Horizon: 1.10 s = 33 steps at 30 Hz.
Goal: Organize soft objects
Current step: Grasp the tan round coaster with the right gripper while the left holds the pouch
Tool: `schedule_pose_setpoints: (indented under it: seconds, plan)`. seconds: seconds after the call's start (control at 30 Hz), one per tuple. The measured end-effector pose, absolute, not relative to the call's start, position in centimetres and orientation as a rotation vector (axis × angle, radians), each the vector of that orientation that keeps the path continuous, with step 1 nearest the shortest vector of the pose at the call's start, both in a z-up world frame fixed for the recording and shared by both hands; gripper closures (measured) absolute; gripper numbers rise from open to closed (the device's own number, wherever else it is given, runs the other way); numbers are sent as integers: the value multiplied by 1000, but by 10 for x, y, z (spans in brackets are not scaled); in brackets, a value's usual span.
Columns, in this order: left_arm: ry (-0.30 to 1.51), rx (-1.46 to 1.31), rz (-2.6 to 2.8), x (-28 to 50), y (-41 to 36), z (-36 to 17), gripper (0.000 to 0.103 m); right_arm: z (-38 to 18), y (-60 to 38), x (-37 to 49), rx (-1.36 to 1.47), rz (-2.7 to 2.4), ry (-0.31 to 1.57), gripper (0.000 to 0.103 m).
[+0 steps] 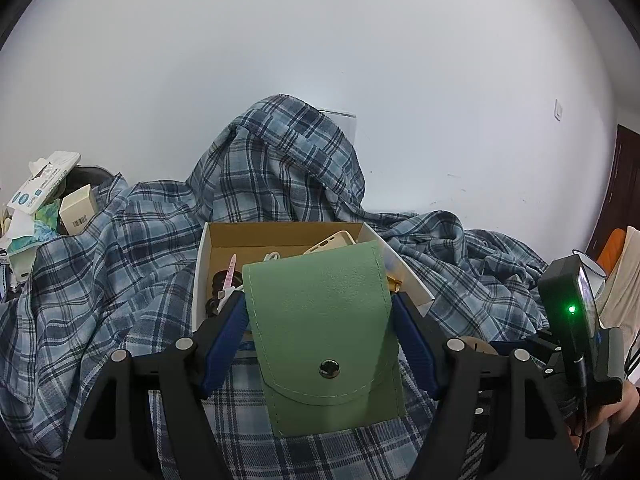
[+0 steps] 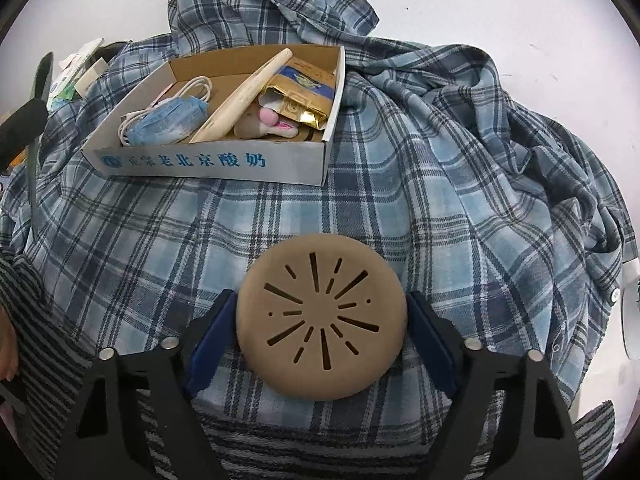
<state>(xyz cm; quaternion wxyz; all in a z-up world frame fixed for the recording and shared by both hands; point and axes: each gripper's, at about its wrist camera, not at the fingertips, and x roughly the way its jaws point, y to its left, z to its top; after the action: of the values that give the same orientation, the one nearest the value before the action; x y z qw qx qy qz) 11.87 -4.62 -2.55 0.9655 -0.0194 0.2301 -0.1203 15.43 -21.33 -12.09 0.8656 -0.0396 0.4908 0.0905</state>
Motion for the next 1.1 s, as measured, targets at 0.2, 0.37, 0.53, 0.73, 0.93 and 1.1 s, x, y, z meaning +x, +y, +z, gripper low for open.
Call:
schedule_pose_setpoints:
  seconds: [0.2,0.37,0.53,0.73,0.93,1.1]
  plan:
    - [461,-38,-242,119,-47,-26,29,-107,-216,142,-96,168,931,24]
    - [460,-37,-241,118,-46,-25,29,-83,-222,117,-83,177,757,24]
    - [453,-37,-238,117,-46,-25,29,-64,-225,92,-69,201,593,24]
    - [437,-44,-230,113,-42,-21,29,-56,-222,84,-68,231,531,24]
    - [419,-47,-222,102,-40,-8,29,-48,-220,74,-72,225,484,24]
    - [360,-6,-204,94,-41,27,29,-19,-211,68,-85,224,373,24]
